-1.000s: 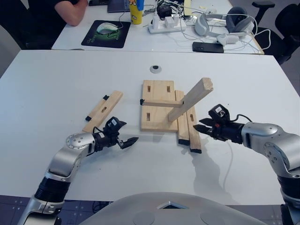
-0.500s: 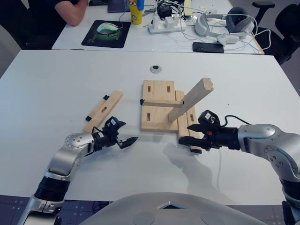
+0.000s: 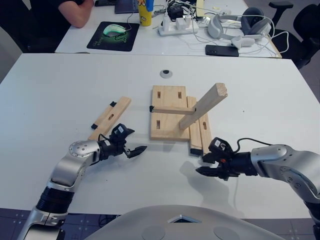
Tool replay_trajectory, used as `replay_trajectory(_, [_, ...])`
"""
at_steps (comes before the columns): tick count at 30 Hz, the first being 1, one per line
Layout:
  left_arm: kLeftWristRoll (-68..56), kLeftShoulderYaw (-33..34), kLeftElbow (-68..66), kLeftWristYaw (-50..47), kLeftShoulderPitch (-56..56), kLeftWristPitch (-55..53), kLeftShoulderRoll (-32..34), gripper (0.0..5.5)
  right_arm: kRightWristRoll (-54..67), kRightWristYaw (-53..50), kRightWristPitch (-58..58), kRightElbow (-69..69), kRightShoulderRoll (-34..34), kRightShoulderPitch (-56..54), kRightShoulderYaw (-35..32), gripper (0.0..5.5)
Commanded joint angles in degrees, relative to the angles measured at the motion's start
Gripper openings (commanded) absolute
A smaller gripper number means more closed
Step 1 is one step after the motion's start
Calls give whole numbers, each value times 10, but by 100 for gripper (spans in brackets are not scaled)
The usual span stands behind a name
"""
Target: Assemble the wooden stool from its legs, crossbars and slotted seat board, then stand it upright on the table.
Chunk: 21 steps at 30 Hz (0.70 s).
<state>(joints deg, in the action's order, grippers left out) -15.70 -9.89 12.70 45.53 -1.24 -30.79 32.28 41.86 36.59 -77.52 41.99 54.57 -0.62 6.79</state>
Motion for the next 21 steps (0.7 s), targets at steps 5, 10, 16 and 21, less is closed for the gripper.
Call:
replay_trajectory(5, [-2, 7, 3, -5, -3, -6, 3, 477, -32, -39, -14, -39, -9, -21, 6, 304])
replay_trajectory(10, [-3, 6, 5, -9, -5, -10, -2, 477, -17, -61, -43, -62, -69, -45, -25, 304])
replay_trajectory(16, [-6, 4, 9, -5, -6, -17, -1, 477, -26, -136, -127, -32, -201, -26, -47, 304])
replay_trajectory(21, [-10, 3, 14, 6, -3, -28, 10, 477, -83, -206, -136, -22, -229, -9, -38, 304])
